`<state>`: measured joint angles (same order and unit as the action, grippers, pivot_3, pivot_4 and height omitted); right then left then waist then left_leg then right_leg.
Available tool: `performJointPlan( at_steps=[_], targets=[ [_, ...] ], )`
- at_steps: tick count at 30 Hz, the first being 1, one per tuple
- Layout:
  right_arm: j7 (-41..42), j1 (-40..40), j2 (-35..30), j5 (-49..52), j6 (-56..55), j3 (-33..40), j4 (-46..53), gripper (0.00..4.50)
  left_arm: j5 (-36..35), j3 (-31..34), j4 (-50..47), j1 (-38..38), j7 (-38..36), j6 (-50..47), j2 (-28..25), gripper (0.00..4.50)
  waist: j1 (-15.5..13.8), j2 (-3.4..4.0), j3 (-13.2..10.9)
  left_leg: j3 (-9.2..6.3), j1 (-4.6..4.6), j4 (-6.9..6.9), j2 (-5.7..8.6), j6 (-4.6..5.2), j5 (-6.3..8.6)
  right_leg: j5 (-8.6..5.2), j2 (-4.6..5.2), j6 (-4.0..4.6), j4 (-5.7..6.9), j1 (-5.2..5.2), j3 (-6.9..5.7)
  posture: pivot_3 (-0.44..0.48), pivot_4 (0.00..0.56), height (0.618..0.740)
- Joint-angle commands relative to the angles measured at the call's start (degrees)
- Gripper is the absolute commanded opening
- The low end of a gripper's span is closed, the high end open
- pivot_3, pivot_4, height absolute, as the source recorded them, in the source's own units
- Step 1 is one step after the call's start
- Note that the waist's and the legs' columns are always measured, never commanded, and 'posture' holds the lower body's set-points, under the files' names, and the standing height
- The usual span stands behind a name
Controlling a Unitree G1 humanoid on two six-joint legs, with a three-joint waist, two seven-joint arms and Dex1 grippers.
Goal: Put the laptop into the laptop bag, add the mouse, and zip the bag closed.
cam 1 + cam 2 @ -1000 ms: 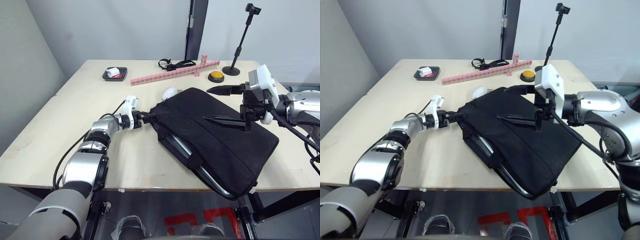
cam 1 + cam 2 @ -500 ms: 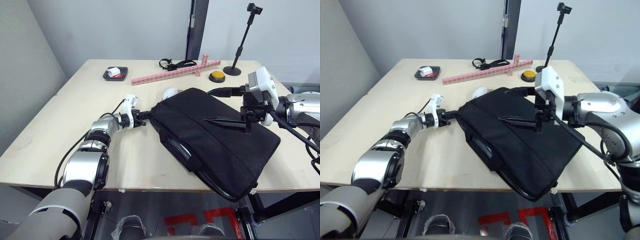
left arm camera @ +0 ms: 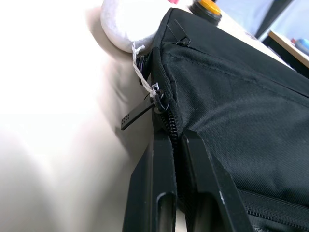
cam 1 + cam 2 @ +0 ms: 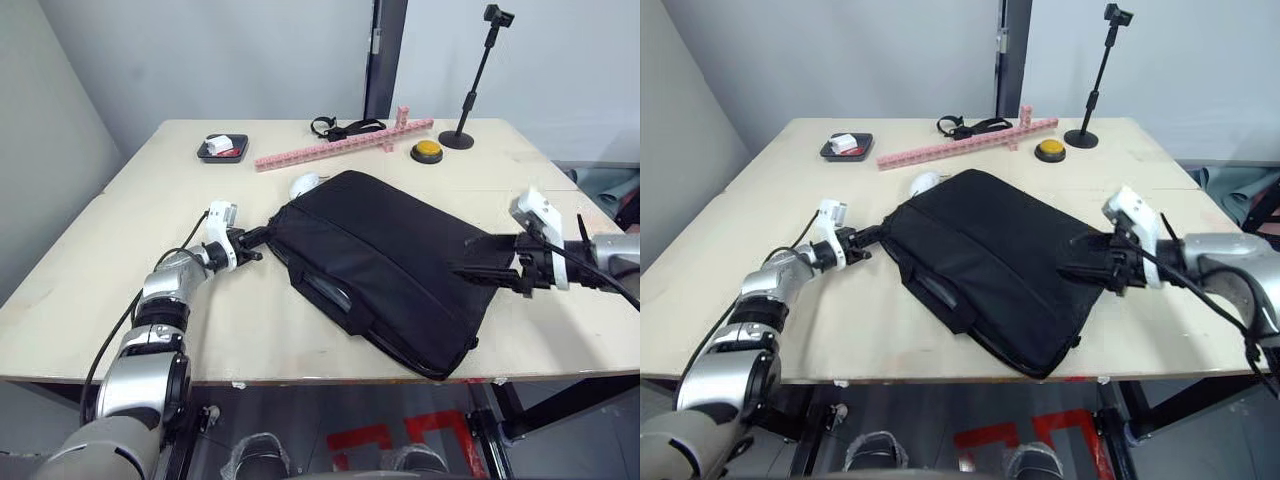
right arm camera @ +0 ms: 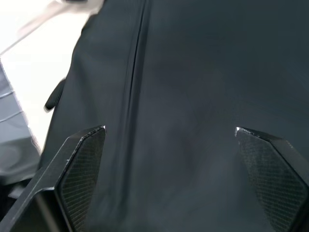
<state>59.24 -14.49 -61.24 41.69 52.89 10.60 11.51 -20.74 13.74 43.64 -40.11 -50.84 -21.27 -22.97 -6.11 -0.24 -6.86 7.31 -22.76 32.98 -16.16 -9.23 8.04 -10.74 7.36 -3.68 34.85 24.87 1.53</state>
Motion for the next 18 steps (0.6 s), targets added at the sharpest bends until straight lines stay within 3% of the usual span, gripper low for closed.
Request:
performJointPlan(
  at_steps=[1,10,18],
  targets=[
    [2.09,4.5,-1.92,1.64,3.12,3.02,-0.25,4.5,-2.12,1.85,-8.64,2.58,3.19,-2.7,-0.73,0.07,-0.03,0.0,0.0,0.0,-0.01,0.0,0.0,0.0,0.0,0.0,0.0,0.0,0.0,0.02,-0.01,0.0,0.15,0.74],
    [-1.09,9.59,0.8,7.01,13.58,3.5,2.07,4.5,-3.42,0.81,-16.04,7.62,5.84,-5.26,0.51,0.07,0.28,0.0,0.0,0.0,0.02,-0.01,0.0,-0.02,0.02,-0.01,0.01,-0.01,0.0,0.04,-0.01,0.0,0.15,0.74],
    [-12.16,9.27,9.04,11.08,25.31,6.57,1.54,4.5,-5.27,1.48,-17.14,8.29,6.53,-6.8,0.87,0.07,0.07,0.0,0.0,0.01,0.0,-0.09,0.0,-0.03,0.02,-0.01,0.01,-0.01,-0.11,0.04,-0.02,0.0,0.15,0.74]
  ],
)
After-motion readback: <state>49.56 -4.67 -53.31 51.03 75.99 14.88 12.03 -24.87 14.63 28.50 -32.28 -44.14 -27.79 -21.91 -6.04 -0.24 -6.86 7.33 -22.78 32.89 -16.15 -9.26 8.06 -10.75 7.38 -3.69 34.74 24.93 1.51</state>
